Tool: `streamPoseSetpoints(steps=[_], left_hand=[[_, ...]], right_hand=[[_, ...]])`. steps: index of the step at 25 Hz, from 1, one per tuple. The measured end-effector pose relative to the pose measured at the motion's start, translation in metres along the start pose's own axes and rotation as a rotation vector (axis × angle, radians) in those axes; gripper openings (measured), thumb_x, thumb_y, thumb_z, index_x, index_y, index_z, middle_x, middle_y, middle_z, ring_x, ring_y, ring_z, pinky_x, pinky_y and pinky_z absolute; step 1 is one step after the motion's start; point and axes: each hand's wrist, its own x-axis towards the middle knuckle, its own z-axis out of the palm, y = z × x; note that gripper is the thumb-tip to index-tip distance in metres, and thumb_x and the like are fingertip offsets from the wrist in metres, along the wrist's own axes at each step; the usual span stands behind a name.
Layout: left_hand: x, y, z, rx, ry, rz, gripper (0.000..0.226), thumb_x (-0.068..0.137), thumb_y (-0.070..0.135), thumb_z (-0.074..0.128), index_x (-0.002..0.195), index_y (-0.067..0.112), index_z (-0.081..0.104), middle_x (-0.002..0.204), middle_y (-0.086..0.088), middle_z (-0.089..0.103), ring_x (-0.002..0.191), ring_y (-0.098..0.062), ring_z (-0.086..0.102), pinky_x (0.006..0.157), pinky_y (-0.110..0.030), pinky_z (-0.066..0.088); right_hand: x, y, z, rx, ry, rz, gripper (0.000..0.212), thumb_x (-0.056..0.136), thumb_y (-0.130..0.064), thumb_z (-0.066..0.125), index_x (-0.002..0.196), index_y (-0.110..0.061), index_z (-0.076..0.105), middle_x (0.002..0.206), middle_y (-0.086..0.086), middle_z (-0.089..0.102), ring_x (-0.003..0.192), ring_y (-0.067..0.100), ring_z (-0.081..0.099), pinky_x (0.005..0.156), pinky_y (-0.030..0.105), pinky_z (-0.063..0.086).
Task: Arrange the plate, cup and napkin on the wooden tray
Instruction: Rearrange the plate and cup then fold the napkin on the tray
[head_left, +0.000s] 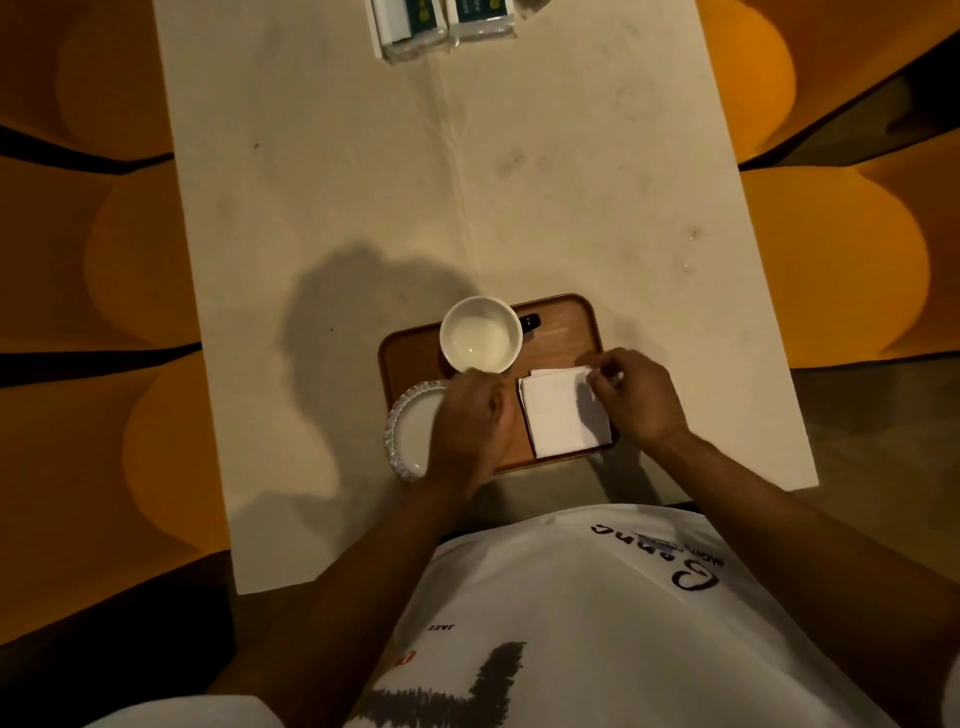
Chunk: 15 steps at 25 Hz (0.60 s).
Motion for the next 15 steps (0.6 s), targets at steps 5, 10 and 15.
streamPoseSetpoints(steps=[5, 10, 15], left_hand=[[0.007, 0.012, 0.036, 0.288, -0.477, 0.286, 0.049, 0.085, -0.001, 0.059, 0.132, 0.013, 0.061, 0.14, -0.007, 0.058, 0.132, -0.026, 0.045, 0.115, -0.039, 0.033], [0.019, 0.012, 0.057, 0.471, -0.558, 0.23, 0.062, 0.084, 0.001, 0.063, 0.142, 0.02, 0.051, 0.157, -0.008, 0.037, 0.146, -0.032, 0.026, 0.118, -0.043, 0.028], [0.02, 0.01, 0.066, 0.534, -0.549, 0.193, 0.065, 0.082, 0.003, 0.066, 0.143, 0.019, 0.048, 0.155, -0.014, 0.036, 0.142, -0.033, 0.03, 0.111, -0.042, 0.035]], right_hand=[[-0.031, 0.013, 0.015, -0.178, -0.073, 0.007, 0.039, 0.089, -0.042, 0.065, 0.121, -0.023, 0.058, 0.114, 0.002, 0.061, 0.089, 0.02, 0.062, 0.079, 0.039, 0.055], [-0.048, 0.01, 0.024, -0.377, -0.006, 0.009, 0.039, 0.087, -0.037, 0.066, 0.121, -0.018, 0.055, 0.109, 0.008, 0.061, 0.08, 0.029, 0.064, 0.065, 0.034, 0.051], [-0.048, 0.014, 0.02, -0.431, -0.056, 0.094, 0.025, 0.086, -0.031, 0.063, 0.103, -0.013, 0.063, 0.092, 0.009, 0.07, 0.074, 0.029, 0.065, 0.063, 0.034, 0.051]])
